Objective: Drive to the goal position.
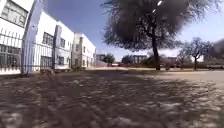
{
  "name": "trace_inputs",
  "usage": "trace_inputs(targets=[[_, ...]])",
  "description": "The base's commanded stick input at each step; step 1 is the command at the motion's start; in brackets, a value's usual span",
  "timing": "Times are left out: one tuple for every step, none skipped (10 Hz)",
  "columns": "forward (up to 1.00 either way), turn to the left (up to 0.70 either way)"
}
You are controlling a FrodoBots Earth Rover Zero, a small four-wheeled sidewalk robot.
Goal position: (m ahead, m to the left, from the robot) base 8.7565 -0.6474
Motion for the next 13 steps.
trace_inputs(targets=[[1.0,0.0],[1.0,0.0],[1.0,0.0],[1.0,0.0],[1.0,0.0],[1.0,0.0],[1.0,0.0],[1.0,0.0],[1.0,0.0],[1.0,0.0],[1.0,0.0],[1.0,0.0],[1.0,0.0]])
